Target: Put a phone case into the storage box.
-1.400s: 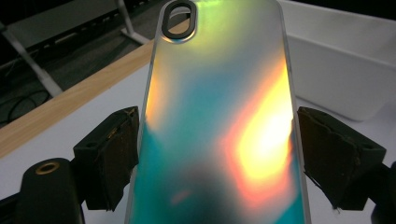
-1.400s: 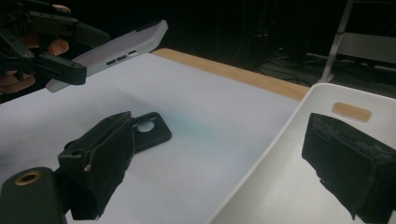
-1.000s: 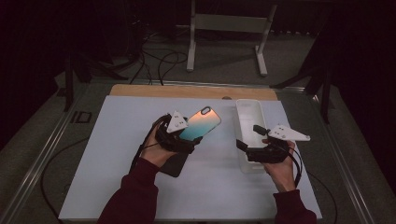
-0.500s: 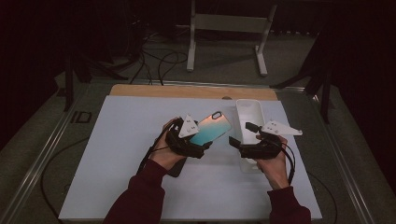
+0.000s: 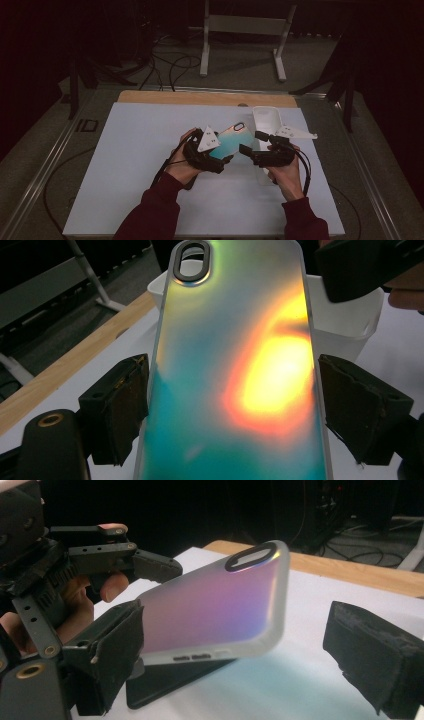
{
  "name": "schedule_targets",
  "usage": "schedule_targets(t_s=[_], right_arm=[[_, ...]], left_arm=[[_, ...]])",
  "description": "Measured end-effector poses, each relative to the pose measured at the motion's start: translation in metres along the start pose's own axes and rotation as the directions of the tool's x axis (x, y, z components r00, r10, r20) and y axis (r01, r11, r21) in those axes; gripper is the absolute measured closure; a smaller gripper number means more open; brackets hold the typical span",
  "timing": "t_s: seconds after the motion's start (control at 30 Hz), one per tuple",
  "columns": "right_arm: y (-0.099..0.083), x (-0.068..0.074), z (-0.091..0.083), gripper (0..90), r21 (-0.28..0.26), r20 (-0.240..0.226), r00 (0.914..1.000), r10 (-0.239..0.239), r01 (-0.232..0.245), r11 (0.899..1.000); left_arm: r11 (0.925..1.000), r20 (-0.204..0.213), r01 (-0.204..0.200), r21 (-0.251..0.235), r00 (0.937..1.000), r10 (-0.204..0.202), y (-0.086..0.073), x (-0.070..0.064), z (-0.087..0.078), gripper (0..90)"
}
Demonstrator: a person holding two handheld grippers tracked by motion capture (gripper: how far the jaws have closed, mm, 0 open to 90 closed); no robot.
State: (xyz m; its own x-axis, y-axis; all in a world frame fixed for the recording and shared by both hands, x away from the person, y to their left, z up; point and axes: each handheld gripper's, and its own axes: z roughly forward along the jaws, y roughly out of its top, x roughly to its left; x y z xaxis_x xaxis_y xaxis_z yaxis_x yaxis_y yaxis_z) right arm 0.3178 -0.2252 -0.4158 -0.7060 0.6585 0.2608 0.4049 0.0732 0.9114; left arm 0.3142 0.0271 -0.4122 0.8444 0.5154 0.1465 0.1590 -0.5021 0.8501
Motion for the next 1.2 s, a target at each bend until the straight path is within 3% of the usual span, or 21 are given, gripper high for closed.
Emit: schedule_targets(t_s=[0.27, 0.4, 0.57, 0.7, 0.83, 0.93, 0.97, 1.0, 1.2], right_arm=[[0.002, 0.005, 0.008, 23.4, 0.043, -0.053, 0.9983, 0.026, -0.024, 0.999], [0.002, 0.006, 0.011, 38.5, 0.065, -0.075, 0.9963, 0.042, -0.037, 0.997], [0.002, 0.003, 0.011, 57.0, 0.064, -0.101, 0.9891, 0.107, -0.101, 0.993], [0.003, 0.005, 0.01, 72.4, 0.056, -0.122, 0.9868, 0.106, -0.1, 0.993], [0.003, 0.009, 0.01, 81.3, 0.041, -0.142, 0.9848, 0.1, -0.095, 0.995], [0.004, 0.015, 0.012, 85.6, 0.058, -0.104, 0.9925, 0.064, -0.058, 0.997], [0.003, 0.015, 0.013, 86.4, 0.061, -0.106, 0.9923, 0.064, -0.058, 0.996], [0.003, 0.016, 0.014, 86.4, 0.064, -0.071, 0.9967, 0.04, -0.036, 0.997], [0.003, 0.015, 0.012, 86.6, 0.064, -0.052, 0.9985, 0.016, -0.013, 0.998]], left_arm=[[0.9994, -0.009, -0.021, -0.029, 0.9997, 0.021, 0.002, -0.007, 0.001, 16.8], [0.9993, -0.006, -0.02, -0.031, 0.9998, 0.019, 0.003, -0.009, 0.002, 16.7], [0.9996, -0.004, -0.018, -0.02, 0.9998, 0.018, 0.0, -0.01, 0.005, 16.7], [0.9996, -0.005, -0.029, -0.007, 0.9996, 0.029, -0.001, -0.012, 0.008, 16.8], [0.9991, -0.031, -0.041, 0.011, 0.9986, 0.042, -0.001, -0.015, 0.013, 16.7], [0.999, -0.022, -0.038, 0.023, 0.999, 0.038, -0.003, -0.014, 0.015, 16.7], [0.9993, -0.017, -0.033, 0.016, 0.9993, 0.033, -0.004, -0.012, 0.014, 21.0], [0.9996, -0.011, -0.023, 0.014, 0.9997, 0.023, -0.005, -0.011, 0.013, 20.1], [0.9998, 0.0, 0.019, 0.005, 0.9998, -0.019, -0.009, -0.004, 0.009, 16.7]])
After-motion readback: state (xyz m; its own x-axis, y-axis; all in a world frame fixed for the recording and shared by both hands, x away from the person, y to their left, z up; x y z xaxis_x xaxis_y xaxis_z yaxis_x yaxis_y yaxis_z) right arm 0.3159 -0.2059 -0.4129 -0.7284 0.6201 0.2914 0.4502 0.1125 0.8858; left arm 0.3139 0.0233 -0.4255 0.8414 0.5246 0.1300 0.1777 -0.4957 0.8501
